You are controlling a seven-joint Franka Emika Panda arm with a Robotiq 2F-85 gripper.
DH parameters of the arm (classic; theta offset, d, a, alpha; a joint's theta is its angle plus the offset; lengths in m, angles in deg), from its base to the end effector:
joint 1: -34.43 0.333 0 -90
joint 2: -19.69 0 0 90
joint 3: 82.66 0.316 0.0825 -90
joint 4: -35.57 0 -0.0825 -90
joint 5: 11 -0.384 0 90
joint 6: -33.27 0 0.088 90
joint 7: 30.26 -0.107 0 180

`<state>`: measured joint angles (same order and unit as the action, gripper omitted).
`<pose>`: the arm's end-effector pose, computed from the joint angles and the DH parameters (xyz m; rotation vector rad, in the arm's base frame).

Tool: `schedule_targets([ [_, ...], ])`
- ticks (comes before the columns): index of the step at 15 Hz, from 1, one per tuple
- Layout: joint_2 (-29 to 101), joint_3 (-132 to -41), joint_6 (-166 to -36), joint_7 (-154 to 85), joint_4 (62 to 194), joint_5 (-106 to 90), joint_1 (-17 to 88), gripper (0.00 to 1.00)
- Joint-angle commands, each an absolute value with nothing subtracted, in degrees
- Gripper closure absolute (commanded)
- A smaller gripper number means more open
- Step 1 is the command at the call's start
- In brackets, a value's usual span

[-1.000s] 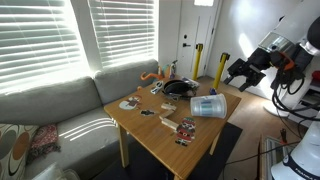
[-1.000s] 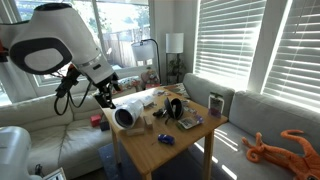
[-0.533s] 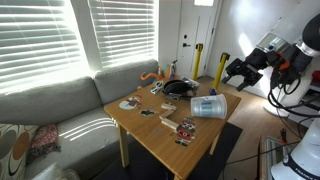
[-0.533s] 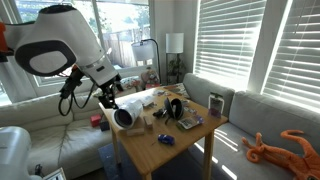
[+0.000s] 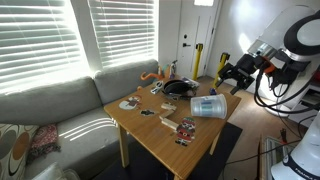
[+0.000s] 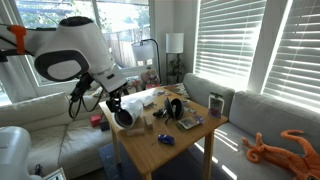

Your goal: Set the cup upright on the table

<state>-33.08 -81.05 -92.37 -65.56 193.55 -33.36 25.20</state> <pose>0.3103 -0.0275 0.5014 -2.4261 1.2139 -0.3676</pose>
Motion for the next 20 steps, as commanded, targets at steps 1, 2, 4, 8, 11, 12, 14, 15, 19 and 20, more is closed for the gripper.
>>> schedule_targets([
  [1,-32.3,-81.82,-92.83,-66.34,193.48,-36.8,25.98,0.0],
  [2,-32.41,-81.69,-92.72,-66.79,193.49,-37.2,25.77,0.0],
  [4,-32.98,-81.47,-92.0,-67.31,193.5,-37.59,25.63,0.0],
  [8,-32.76,-81.13,-91.81,-66.5,193.43,-35.86,25.05,0.0],
  [11,-33.0,-81.12,-91.72,-66.56,193.43,-35.87,25.05,0.0],
  [12,-33.03,-81.12,-91.71,-66.56,193.43,-35.87,25.05,0.0],
  [14,-33.06,-81.12,-91.71,-66.57,193.43,-35.87,25.05,0.0],
  [15,-33.06,-81.12,-91.71,-66.58,193.43,-35.87,25.05,0.0],
  [19,-32.27,-78.85,-86.14,-70.6,192.23,-29.47,20.87,0.0],
  [20,-32.09,-79.22,-84.9,-70.5,192.27,-28.89,20.92,0.0],
])
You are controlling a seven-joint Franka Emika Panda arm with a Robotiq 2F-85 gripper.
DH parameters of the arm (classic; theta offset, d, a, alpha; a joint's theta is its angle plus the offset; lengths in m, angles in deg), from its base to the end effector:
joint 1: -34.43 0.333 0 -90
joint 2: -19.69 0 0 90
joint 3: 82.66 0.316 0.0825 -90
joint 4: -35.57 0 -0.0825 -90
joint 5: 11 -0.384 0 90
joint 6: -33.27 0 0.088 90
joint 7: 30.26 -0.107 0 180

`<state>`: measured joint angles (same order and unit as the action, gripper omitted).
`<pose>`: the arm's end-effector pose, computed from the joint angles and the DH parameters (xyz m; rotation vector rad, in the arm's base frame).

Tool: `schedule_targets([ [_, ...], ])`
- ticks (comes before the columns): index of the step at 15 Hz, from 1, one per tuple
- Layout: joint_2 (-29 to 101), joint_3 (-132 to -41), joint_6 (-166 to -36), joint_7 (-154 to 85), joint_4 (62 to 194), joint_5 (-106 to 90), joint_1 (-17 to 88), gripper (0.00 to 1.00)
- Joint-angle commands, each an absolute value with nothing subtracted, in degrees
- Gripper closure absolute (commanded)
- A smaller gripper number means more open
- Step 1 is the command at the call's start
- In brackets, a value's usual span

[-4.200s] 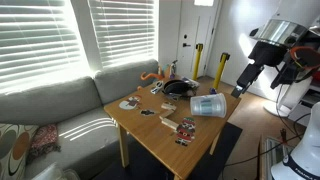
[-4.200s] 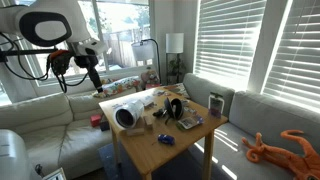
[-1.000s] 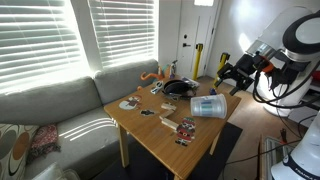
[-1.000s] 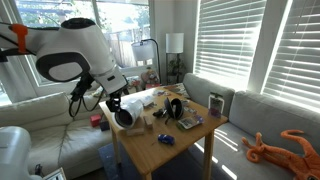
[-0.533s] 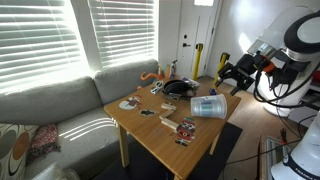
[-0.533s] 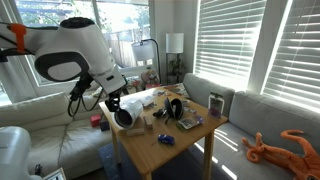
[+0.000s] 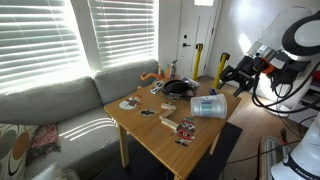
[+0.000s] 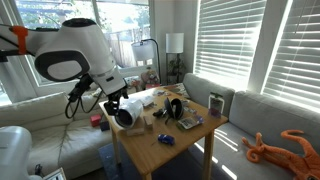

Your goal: Set the cup upright on the table

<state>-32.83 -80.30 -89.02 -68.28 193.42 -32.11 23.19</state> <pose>0.3069 -0.0318 0.4942 -2.4330 1.2998 -0.2951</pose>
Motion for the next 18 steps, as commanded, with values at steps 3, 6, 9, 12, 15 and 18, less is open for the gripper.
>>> schedule_targets([
  [3,-31.57,-81.41,-85.46,-67.3,193.26,-31.75,23.23,0.0],
  [6,-29.77,-82.15,-88.75,-64.31,193.35,-33.4,24.59,0.0],
  [9,-27.24,-82.85,-92.88,-61.66,193.36,-35.31,25.83,0.0],
  [12,-24.17,-83.48,-96.64,-60.36,193.39,-38.09,27.1,0.0],
  [15,-21.11,-84.42,-99.88,-59.49,193.42,-42.24,28.83,0.0],
  [18,-19.02,-85.36,-103.48,-57.26,193.45,-46.89,31.25,0.0],
])
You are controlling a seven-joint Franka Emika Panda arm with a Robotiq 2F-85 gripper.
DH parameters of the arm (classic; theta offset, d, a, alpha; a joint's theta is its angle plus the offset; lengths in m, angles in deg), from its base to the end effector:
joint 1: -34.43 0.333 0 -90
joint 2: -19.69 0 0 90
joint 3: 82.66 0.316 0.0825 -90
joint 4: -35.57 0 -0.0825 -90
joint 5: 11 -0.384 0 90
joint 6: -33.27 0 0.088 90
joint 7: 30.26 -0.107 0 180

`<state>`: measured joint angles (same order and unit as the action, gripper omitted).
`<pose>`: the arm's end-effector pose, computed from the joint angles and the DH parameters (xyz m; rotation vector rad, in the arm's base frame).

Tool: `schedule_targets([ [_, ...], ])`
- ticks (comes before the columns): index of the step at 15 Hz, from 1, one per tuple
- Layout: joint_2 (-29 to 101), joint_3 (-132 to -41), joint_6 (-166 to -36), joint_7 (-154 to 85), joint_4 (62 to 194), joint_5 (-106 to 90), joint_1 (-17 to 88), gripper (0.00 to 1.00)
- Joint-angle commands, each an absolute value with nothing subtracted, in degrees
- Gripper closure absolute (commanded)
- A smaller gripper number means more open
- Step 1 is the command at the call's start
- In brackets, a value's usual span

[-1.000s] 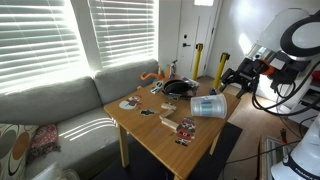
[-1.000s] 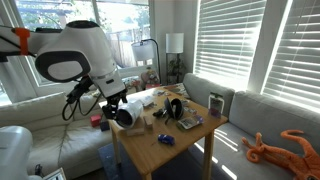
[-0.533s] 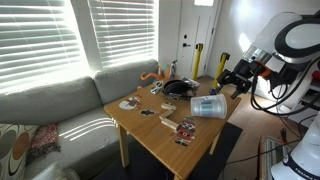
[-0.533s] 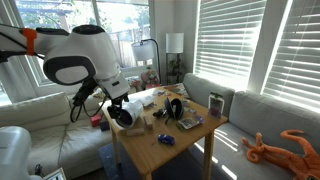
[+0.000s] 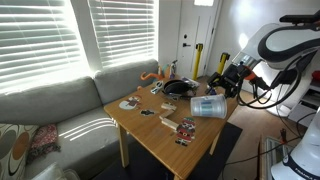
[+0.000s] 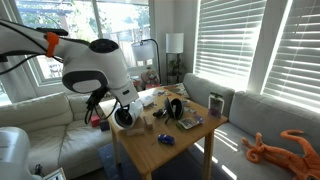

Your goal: Set the cup upright on the table

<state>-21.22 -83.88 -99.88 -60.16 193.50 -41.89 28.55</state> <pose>0.3488 -0.0340 0.4489 -2.3341 1.2168 -0.2357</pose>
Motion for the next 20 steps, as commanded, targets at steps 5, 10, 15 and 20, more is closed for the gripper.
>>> schedule_targets([
  [5,-17.07,-86.07,-107.47,-51.98,193.41,-53.46,33.71,0.41],
  [10,-18.87,-84.57,-105.59,-50.28,192.93,-54.03,33.52,0.75],
  [15,-21.37,-83.12,-104.86,-49.85,191.03,-52.42,33.28,1.0],
  [20,-22.67,-79.41,-95.51,-54.25,186.83,-42.11,30.87,0.99],
])
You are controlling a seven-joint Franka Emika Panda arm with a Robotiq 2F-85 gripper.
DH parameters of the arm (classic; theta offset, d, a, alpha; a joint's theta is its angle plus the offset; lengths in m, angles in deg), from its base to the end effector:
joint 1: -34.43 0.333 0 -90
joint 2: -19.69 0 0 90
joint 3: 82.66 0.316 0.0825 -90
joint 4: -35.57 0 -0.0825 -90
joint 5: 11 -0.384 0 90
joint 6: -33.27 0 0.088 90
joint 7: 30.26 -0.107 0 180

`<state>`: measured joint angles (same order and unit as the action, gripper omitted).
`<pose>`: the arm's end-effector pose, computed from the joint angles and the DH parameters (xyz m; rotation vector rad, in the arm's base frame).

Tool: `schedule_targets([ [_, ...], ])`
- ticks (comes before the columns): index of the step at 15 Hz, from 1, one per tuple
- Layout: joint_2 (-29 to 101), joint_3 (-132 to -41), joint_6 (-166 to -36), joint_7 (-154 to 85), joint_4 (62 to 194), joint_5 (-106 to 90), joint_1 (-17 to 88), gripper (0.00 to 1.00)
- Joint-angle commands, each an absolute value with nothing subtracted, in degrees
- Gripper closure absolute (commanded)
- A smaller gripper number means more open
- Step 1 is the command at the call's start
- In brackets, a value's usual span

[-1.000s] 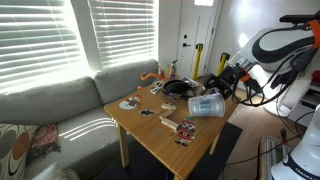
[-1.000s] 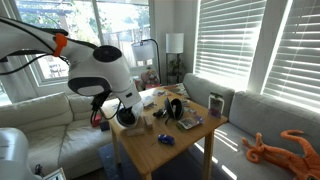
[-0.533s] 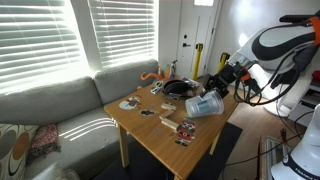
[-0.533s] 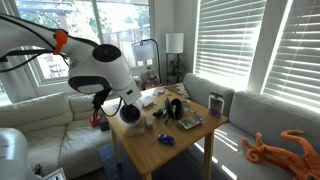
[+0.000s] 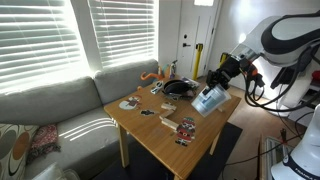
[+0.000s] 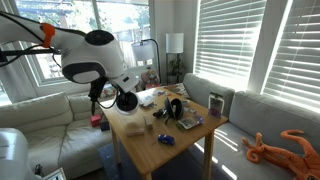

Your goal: Set the cup upright on the table

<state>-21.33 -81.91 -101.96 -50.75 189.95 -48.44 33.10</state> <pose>0.3628 0.0043 0.4849 -2.3547 0.9310 -0.3552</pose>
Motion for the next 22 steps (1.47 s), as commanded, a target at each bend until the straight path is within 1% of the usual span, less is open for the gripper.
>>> schedule_targets([
  [1,-23.37,-78.6,-94.23,-54.98,185.35,-39.27,30.47,0.99],
  [2,-24.03,-78.69,-92.55,-55.48,183.93,-37.48,30.58,0.99],
  [3,-22.27,-80.25,-96.53,-53.54,186.63,-40.66,32.33,0.99],
  [4,-22.5,-80.0,-96.01,-53.88,185.8,-40.18,32.28,0.95],
  [8,-22.12,-80.24,-96.06,-53.79,186.54,-40.21,32.28,0.95],
  [9,-22.08,-80.25,-96.06,-53.79,186.61,-40.21,32.28,0.99],
  [11,-21.3,-79.79,-96.92,-51.98,183.74,-39.25,32.94,0.99],
  [13,-19.37,-78.63,-93.88,-50.7,179.29,-34.46,32.62,0.99],
  [17,-8.81,-76.22,-90.12,-49.88,168.54,-24.37,31.32,0.99],
  [19,-2.73,-76.61,-88.5,-47.43,163.41,-20.15,31.68,0.99],
  [22,5.87,-76.28,-89.21,-46.14,155.9,-13.97,32.16,0.99],
])
